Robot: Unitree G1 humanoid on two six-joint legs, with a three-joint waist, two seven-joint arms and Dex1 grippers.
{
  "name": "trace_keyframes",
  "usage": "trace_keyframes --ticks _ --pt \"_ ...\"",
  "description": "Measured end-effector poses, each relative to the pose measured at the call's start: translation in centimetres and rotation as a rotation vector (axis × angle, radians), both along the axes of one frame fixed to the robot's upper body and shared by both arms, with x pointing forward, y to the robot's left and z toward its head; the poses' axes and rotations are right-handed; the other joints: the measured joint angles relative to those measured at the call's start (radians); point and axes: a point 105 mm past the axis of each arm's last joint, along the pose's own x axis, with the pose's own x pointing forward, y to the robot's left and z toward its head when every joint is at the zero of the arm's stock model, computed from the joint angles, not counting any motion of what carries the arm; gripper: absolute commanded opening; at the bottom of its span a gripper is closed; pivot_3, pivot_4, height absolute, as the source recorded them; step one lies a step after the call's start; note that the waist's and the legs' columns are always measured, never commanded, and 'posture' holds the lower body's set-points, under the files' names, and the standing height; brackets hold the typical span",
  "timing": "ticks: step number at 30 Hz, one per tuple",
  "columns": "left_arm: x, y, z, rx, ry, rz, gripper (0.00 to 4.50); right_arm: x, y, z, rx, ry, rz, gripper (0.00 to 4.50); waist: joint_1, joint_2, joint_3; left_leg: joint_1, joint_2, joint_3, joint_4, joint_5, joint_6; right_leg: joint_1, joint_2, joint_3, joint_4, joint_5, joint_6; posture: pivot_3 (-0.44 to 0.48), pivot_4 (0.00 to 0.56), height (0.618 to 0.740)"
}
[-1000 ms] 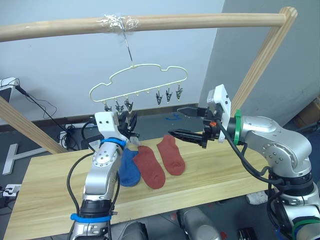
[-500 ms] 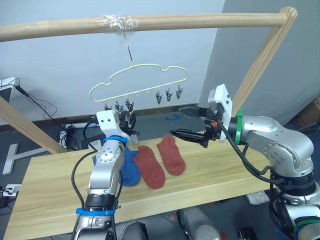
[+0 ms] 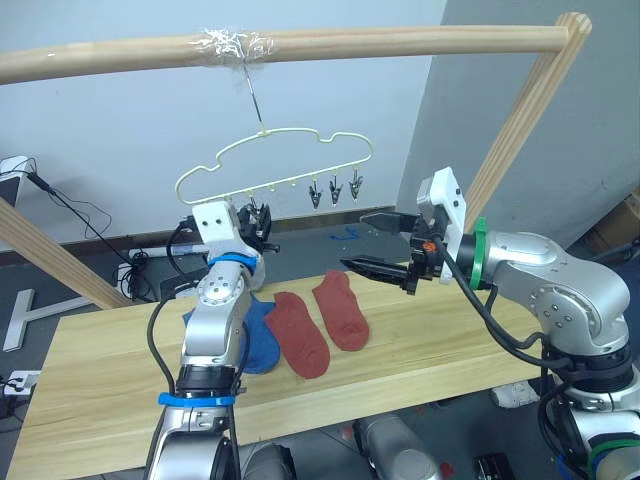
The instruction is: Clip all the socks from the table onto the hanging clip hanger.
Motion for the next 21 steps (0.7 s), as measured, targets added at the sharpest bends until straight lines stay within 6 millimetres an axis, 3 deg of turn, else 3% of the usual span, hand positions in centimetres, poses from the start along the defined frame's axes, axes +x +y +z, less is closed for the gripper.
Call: trace_keyframes --ticks 21 --pt "0.23 0.09 0.81 -0.008 -0.017 0.002 1.58 -0.14 0.01 -0.07 -0.002 -0.004 -0.008 4.50 -0.015 0.000 0.000 0.000 0.000 0.000 0.000 0.000 0.000 0.000 0.000 0.000 0.000 0.000 0.000 -0.375 0.153 0.740"
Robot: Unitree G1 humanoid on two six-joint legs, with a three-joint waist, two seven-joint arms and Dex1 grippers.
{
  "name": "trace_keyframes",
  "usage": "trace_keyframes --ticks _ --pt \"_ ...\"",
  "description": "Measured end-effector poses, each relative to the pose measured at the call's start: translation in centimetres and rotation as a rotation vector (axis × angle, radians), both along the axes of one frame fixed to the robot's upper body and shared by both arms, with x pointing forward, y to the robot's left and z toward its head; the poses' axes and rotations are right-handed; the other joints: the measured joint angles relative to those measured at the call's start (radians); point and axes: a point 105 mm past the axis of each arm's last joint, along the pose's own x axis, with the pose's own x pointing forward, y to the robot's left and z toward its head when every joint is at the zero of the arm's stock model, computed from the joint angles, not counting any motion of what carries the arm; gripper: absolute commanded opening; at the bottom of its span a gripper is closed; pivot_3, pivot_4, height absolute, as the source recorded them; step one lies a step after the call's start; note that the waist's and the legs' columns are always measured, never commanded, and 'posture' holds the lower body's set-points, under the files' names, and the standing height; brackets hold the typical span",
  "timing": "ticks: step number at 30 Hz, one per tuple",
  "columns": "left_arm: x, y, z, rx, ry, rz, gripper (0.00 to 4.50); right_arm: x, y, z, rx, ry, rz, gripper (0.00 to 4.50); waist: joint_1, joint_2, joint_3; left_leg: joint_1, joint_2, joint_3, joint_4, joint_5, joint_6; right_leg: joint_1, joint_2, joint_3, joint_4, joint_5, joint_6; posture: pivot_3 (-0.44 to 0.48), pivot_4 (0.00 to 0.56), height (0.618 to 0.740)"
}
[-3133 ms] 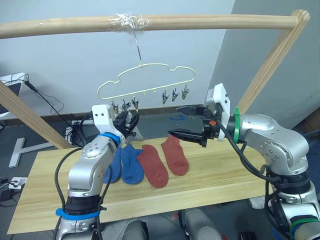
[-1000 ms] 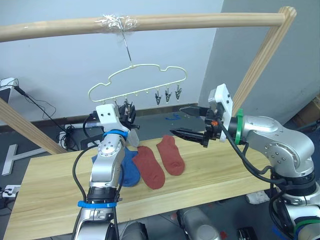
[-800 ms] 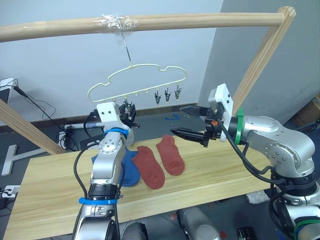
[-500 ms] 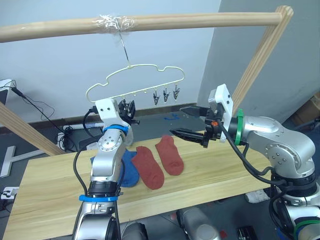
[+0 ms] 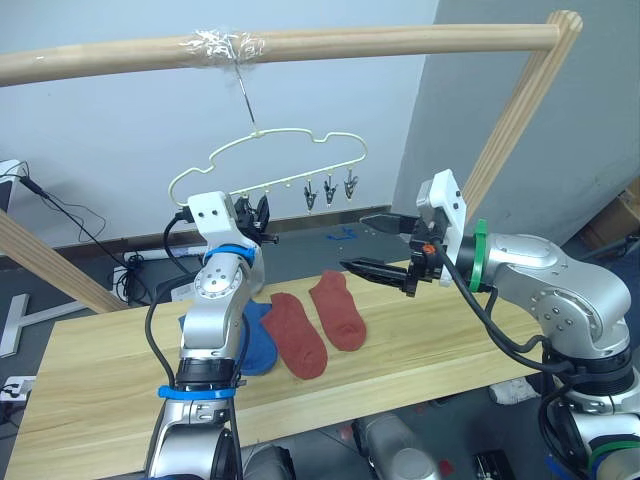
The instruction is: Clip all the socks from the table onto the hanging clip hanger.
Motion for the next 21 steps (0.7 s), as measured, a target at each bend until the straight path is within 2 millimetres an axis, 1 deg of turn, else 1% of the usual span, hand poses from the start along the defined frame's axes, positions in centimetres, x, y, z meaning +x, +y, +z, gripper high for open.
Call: trace_keyframes --ticks 3,5,8,18,20,21 --pt "0.0 0.0 -0.2 -0.001 0.011 0.000 1.02 0.0 0.0 0.0 0.000 0.000 -0.002 4.50 0.000 0.000 0.000 0.000 0.000 0.000 0.000 0.000 0.000 0.000 0.000 0.000 0.000 0.000 0.000 -0.375 0.153 0.740" --pt "0.0 0.0 -0.1 -0.001 0.010 0.000 0.57 0.0 0.0 0.0 0.000 0.000 -0.002 4.50 0.000 0.000 0.000 0.000 0.000 0.000 0.000 0.000 0.000 0.000 0.000 0.000 0.000 0.000 0.000 -0.374 0.156 0.740" --pt "0.1 0.0 0.0 -0.002 0.007 0.001 0.13 0.0 0.0 0.0 -0.001 0.000 -0.002 4.50 0.000 0.000 0.000 0.000 0.000 0.000 0.000 0.000 0.000 0.000 0.000 0.000 0.000 0.000 0.000 -0.370 0.155 0.740" --pt "-0.1 0.1 0.2 -0.020 0.015 -0.007 0.13 0.1 0.1 -0.2 -0.012 0.005 -0.010 4.50 0.000 0.000 0.000 0.000 0.000 0.000 0.000 0.000 0.000 0.000 0.000 0.000 0.000 0.000 0.000 -0.362 0.151 0.740" --pt "-0.1 0.2 0.3 -0.033 0.030 -0.023 0.13 0.7 0.2 -1.4 -0.082 0.028 -0.046 4.50 0.000 0.000 0.000 0.000 0.000 0.000 0.000 0.000 0.000 0.000 0.000 0.000 0.000 0.000 0.000 -0.360 0.150 0.740" --pt "-0.2 0.2 0.3 -0.044 0.039 -0.040 0.13 1.3 0.1 -2.7 -0.133 0.053 -0.082 4.50 0.000 0.000 0.000 0.000 0.000 0.000 0.000 0.000 0.000 0.000 0.000 0.000 0.000 0.000 0.000 -0.357 0.150 0.740"
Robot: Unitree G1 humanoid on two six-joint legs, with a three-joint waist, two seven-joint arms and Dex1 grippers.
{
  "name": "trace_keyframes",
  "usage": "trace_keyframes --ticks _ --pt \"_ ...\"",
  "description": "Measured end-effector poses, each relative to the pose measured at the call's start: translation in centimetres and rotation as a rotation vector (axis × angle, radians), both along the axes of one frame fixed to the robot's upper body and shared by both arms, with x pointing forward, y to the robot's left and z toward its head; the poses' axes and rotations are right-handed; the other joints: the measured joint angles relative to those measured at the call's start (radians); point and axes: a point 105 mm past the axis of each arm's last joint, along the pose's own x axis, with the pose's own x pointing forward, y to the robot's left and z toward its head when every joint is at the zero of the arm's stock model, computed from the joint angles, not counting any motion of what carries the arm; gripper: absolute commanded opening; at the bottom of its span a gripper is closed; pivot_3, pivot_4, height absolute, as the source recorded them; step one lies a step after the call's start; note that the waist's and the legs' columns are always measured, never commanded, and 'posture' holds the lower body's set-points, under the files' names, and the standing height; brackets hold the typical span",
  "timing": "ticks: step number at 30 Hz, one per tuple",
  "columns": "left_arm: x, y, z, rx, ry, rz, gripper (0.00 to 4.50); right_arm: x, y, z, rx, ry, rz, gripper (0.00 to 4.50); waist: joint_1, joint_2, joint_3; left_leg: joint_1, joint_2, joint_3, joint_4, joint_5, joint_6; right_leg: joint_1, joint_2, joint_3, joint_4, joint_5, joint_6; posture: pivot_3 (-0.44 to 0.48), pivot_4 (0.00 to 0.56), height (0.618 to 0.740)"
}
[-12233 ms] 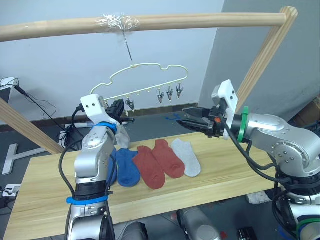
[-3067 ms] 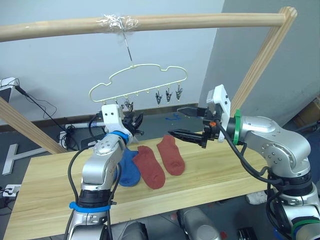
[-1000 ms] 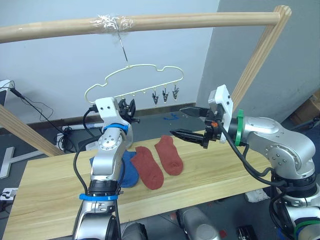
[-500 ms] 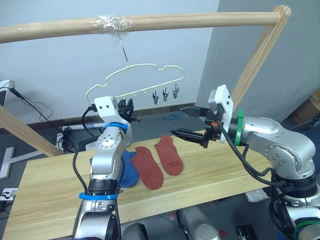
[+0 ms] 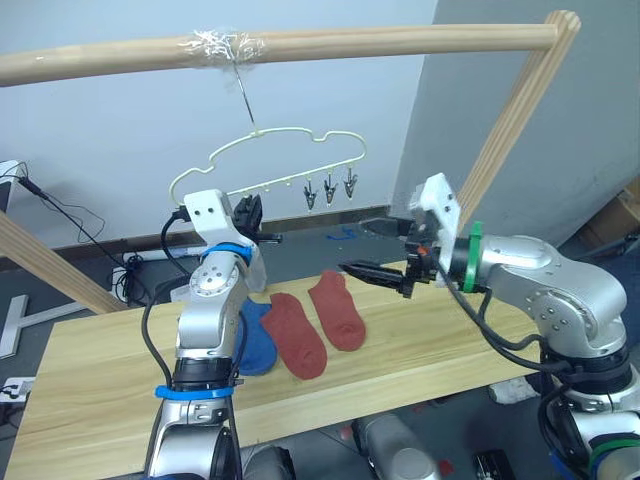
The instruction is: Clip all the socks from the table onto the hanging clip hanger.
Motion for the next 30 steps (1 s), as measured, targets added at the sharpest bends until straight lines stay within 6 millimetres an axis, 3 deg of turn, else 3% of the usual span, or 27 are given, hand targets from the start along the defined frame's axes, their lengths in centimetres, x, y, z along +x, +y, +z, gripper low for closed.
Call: trace_keyframes --ticks 3,6,12,19,30 --pt "-0.3 -0.1 0.2 -0.059 0.029 -0.068 0.13 1.9 -0.5 -2.9 -0.088 0.057 -0.115 4.50 0.000 0.000 0.000 0.000 0.000 0.000 0.000 0.000 0.000 0.000 0.000 0.000 0.000 0.000 0.000 -0.351 0.151 0.740" --pt "-0.7 -0.1 0.7 -0.143 0.072 -0.150 0.13 3.6 0.4 -4.8 -0.106 0.114 -0.198 4.50 -0.003 0.000 0.000 0.000 0.001 0.000 0.000 0.000 0.000 0.000 0.000 0.000 0.001 0.000 0.000 -0.347 0.151 0.740" --pt "-1.1 -0.1 1.3 -0.211 0.131 -0.221 0.13 5.5 1.6 -7.5 -0.184 0.159 -0.288 4.50 0.000 0.000 0.000 0.000 0.000 0.000 0.000 0.000 0.000 0.000 0.000 0.000 0.000 0.000 0.000 -0.338 0.148 0.740" --pt "-1.5 -0.5 1.8 -0.326 0.188 -0.291 0.13 7.3 3.2 -9.3 -0.230 0.143 -0.329 4.50 -0.001 0.000 0.000 0.000 0.000 -0.001 0.000 0.000 0.000 0.000 -0.001 -0.001 0.000 0.000 0.000 -0.333 0.144 0.740" --pt "-1.7 0.2 2.4 -0.433 0.214 -0.293 0.13 7.9 5.4 -10.9 -0.247 0.133 -0.310 4.50 0.000 0.000 0.000 0.000 0.000 -0.002 0.000 0.000 0.000 0.000 -0.001 -0.001 0.000 0.000 0.000 -0.320 0.144 0.740"
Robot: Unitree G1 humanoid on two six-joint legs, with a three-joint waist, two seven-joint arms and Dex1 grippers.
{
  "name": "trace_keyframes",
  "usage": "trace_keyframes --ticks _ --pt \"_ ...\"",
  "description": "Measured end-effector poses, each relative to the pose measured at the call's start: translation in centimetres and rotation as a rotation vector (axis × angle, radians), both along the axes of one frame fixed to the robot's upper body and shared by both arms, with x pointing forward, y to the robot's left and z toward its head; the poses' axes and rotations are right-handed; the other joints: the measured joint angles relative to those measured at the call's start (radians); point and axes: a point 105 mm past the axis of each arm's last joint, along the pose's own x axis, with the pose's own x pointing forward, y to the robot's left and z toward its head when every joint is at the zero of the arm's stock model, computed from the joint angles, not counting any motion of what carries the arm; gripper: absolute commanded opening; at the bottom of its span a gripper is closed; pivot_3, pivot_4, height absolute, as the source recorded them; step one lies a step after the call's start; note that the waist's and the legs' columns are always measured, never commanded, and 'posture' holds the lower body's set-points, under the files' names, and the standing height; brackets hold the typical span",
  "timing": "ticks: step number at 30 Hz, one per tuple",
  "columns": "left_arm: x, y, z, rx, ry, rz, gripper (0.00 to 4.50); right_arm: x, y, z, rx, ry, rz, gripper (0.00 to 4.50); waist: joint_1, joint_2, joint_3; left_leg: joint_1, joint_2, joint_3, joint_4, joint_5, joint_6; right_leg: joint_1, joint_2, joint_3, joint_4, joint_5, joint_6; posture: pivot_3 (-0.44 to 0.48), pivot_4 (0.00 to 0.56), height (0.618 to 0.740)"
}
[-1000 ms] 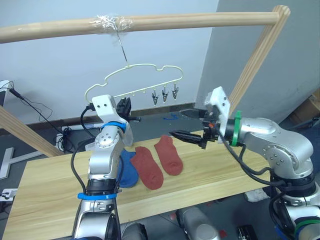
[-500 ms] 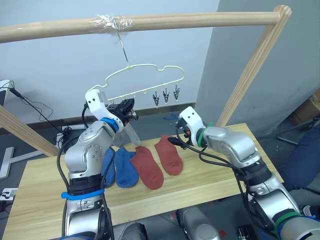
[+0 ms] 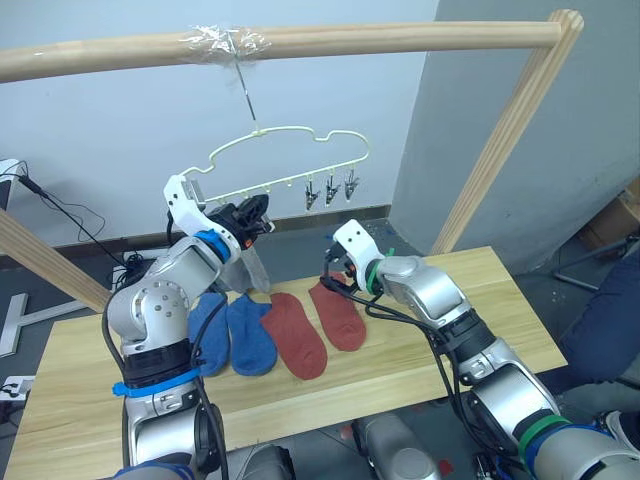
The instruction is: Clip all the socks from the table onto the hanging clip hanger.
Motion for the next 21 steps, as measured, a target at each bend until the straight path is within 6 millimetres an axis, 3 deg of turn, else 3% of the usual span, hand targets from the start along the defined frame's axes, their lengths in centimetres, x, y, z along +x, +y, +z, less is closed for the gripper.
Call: trace_keyframes --ticks 11,21 --pt "0.2 0.2 0.5 -0.080 0.038 -0.005 0.13 0.5 1.0 -3.6 -0.076 0.049 -0.015 4.50 -0.001 0.000 0.000 0.000 0.000 0.000 0.000 0.000 0.000 0.000 -0.001 0.000 0.000 0.000 0.000 -0.315 0.141 0.740" --pt "0.2 0.3 0.6 -0.099 0.054 0.000 0.13 1.7 2.7 -5.0 -0.138 0.019 -0.024 4.50 -0.001 0.000 0.000 0.000 0.000 0.000 0.000 0.000 0.000 0.000 -0.001 -0.001 0.000 0.000 0.000 -0.285 0.141 0.740"
